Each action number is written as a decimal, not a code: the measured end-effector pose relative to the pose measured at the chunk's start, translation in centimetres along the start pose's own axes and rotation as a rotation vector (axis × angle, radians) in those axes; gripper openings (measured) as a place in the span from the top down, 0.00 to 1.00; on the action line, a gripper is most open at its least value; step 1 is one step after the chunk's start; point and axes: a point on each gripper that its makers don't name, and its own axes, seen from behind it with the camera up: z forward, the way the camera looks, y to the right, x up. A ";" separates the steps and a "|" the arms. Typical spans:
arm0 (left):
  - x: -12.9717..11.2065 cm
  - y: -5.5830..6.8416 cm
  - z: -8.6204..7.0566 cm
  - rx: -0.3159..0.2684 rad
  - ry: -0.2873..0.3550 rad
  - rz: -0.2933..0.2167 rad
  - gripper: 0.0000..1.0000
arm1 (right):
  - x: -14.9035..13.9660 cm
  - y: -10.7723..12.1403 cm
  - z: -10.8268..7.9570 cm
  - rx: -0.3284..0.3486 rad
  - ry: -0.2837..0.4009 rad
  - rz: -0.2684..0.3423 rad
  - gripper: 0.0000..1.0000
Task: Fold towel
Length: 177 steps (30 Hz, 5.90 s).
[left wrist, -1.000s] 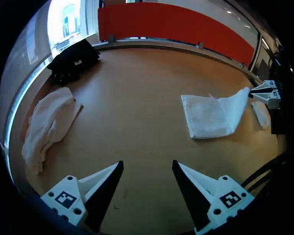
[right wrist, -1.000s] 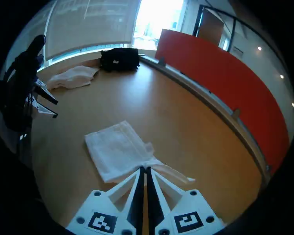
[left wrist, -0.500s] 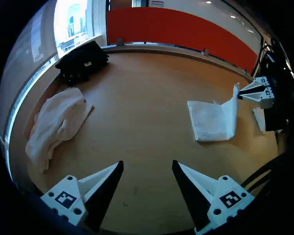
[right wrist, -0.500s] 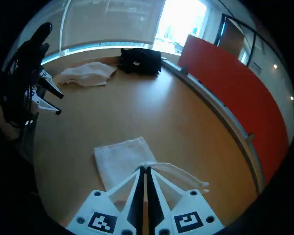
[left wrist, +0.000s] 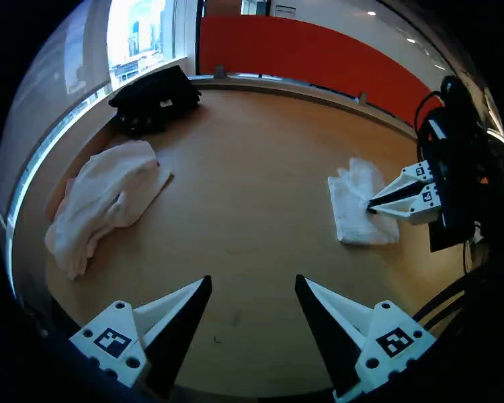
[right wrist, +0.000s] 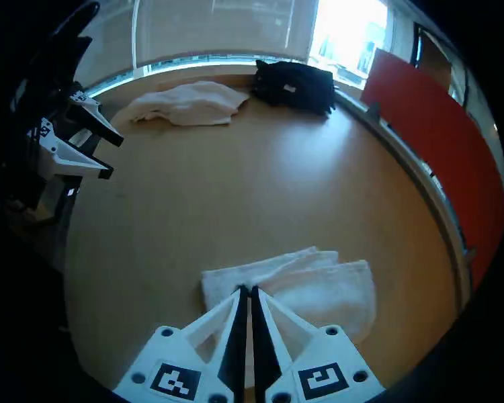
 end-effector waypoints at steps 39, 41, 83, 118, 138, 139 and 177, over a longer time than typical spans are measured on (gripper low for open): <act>0.8 1.2 0.4 -0.018 0.009 -0.004 0.08 | -5.0 -0.4 -0.4 -0.048 -0.024 0.162 0.40; 0.9 1.2 0.4 -0.020 0.009 -0.002 0.08 | -5.6 -0.4 -0.7 -0.057 -0.026 0.177 0.40; 0.7 1.9 0.6 -0.026 0.006 0.010 0.08 | -12.2 -0.8 -2.6 -0.134 -0.098 0.343 0.63; 2.9 3.0 0.7 -0.053 0.043 0.029 0.08 | -5.2 3.5 -7.4 -0.224 -0.014 0.195 0.96; 5.9 4.3 -0.1 -0.087 0.094 0.075 0.08 | 1.8 8.0 -14.9 -0.303 0.085 0.098 0.96; 5.9 4.4 -0.2 -0.089 0.095 0.076 0.08 | 1.7 8.1 -15.1 -0.306 0.084 0.096 0.96; 7.1 5.3 -0.1 -0.088 0.094 0.100 0.08 | -6.9 18.5 -25.6 -0.444 0.026 0.154 0.96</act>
